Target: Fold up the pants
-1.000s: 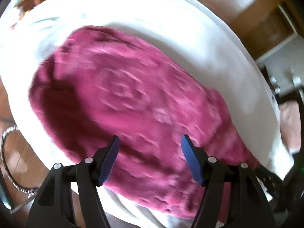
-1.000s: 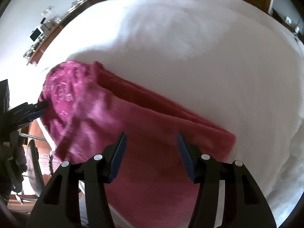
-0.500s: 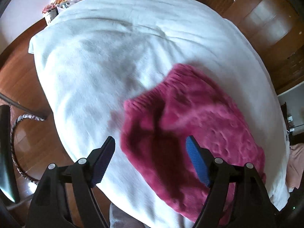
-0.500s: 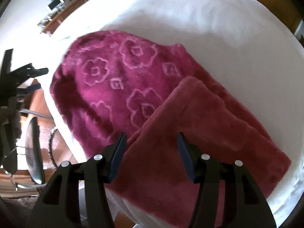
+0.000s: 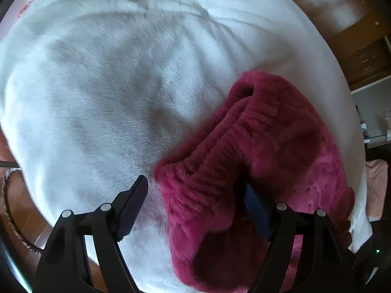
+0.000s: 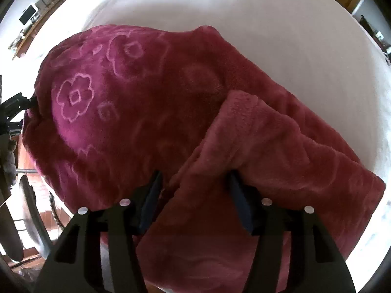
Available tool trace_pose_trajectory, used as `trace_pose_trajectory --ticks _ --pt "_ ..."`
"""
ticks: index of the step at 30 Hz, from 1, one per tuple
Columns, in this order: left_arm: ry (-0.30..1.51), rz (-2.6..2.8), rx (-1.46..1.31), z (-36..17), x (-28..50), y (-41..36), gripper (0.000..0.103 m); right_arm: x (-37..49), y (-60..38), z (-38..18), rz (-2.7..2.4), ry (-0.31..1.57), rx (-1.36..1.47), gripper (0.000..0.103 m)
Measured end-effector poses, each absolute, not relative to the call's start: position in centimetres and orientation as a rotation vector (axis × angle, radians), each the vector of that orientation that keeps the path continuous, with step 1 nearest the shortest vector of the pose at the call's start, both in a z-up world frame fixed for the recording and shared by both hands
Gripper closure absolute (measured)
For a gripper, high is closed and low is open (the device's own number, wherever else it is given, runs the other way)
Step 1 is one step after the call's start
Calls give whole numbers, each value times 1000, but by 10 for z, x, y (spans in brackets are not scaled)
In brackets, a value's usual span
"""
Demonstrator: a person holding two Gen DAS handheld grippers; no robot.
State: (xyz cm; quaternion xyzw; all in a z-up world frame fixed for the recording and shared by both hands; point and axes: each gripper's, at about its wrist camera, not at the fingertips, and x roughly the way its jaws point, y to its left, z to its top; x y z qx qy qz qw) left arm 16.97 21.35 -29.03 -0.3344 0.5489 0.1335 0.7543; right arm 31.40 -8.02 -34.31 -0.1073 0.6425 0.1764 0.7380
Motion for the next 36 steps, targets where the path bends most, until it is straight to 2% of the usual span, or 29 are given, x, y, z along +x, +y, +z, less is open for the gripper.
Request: trace_pose_trajectory --ticks 8,10,13,15,18,26,36 --pt "1210 206 -762 -313 181 219 26 314 -73 -349 339 1406 -242 42" --pt "1203 182 -780 -316 182 220 30 315 -71 -351 331 1406 -239 42" --pt "1190 140 -826 -322 183 226 48 317 -62 -358 326 1402 -239 41" --pt "1187 124 -858 -320 180 227 66 317 -62 -358 328 1400 -242 41" --pt "1184 140 -832 -309 177 222 76 316 -66 -359 341 1397 -229 41" --pt "1097 165 -790 -251 166 208 79 307 -77 -334 422 1336 -211 41" --pt "921 -4 -638 -132 169 109 80 281 -153 -288 440 1241 -46 41"
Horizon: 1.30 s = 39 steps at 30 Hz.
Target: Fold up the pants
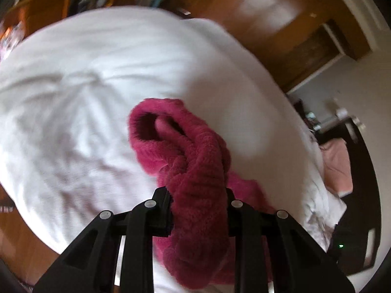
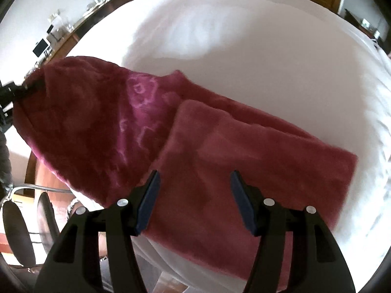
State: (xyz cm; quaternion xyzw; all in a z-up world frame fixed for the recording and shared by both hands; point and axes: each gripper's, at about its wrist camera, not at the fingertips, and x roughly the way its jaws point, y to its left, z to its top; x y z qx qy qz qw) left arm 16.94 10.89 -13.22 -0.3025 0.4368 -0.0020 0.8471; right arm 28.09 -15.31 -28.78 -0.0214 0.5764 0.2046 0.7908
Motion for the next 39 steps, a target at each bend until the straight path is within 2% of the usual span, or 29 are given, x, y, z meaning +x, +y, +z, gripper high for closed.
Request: trace_pose_trajectory --ticks 7,16,24,31,34,36,39 --pt "885 -169 -497 -84 170 -3 80 253 -226 -286 379 1238 45 41" --pt "900 -404 -240 -63 154 -166 80 227 -326 -287 281 1212 179 41" --pt "1012 -506 -62 -104 142 -271 80 203 -384 -301 195 1218 285 41" --pt "1100 -529 39 -152 130 -310 79 188 -412 -308 154 1232 328 41" --pt "1123 -522 37 -165 135 -319 74 185 -417 -311 150 1239 333 41" --pt "1130 -527 22 -166 135 -321 65 184 -422 -311 151 1242 334 41" --pt "1144 -560 -22 -162 131 -327 60 184 -422 -312 156 1245 335 41"
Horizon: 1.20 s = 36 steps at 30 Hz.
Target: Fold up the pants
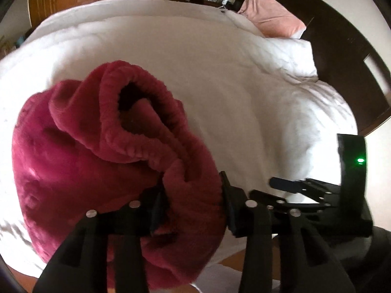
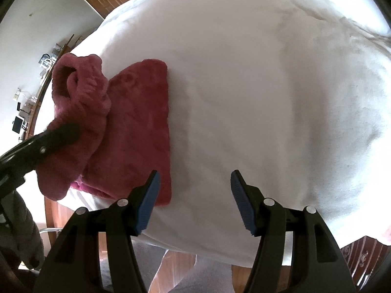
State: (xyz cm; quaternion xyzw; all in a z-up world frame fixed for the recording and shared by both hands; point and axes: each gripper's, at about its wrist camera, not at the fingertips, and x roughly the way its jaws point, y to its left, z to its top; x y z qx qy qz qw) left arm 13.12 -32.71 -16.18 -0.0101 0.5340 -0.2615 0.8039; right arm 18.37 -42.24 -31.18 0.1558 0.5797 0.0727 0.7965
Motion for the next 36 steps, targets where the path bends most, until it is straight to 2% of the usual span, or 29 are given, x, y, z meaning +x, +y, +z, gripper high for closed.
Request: trace_pose_trajectory --ticks 5,12,19,28,30,32,34,36 --pt "1124 -637 -98 -143 114 -323 52 190 -418 -308 170 1233 330 41" --pt "1041 -702 -97 -115 92 -318 52 197 -410 -290 200 1192 346 41" --pt "1091 -481 -219 -132 102 -250 52 214 -365 -234 364 1075 309 41" --pt "1160 -322 -203 -175 114 -212 52 261 -302 -231 371 1065 149 41" --pt "1171 -324 -188 -182 115 -214 52 274 -295 -239 334 1078 116 46" --pt "1179 -329 -173 -185 115 -217 52 285 -296 -251 245 1098 78 56" --pt "1192 -344 -161 -191 116 -220 52 295 -310 -264 164 1135 105 60" --pt "1200 -356 -154 -194 116 -225 52 303 -322 -275 124 1166 129 60"
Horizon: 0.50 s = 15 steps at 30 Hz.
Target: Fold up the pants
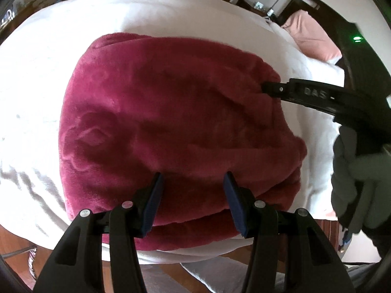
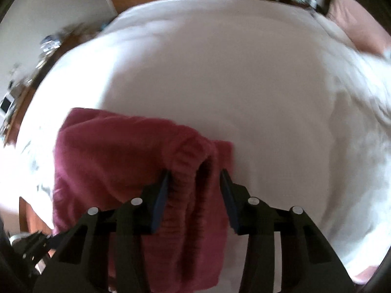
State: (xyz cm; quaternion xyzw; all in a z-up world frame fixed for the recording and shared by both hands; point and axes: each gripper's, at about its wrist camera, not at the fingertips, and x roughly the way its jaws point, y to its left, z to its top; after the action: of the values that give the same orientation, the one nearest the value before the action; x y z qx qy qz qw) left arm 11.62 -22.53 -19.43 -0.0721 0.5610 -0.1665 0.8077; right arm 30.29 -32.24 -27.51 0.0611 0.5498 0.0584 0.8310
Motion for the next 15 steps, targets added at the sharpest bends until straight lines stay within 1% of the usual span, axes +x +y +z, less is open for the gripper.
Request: trace_pose_trajectory --ticks 8,11,15 --pt "1263 -419 -92 -216 111 -244 52 318 -346 -325 57 1256 108 60" --pt "1261 -433 -66 -213 110 -250 51 322 -350 -329 76 1258 105 56" --pt "1259 -449 -75 -206 107 -249 51 323 -359 -319 143 1250 177 56"
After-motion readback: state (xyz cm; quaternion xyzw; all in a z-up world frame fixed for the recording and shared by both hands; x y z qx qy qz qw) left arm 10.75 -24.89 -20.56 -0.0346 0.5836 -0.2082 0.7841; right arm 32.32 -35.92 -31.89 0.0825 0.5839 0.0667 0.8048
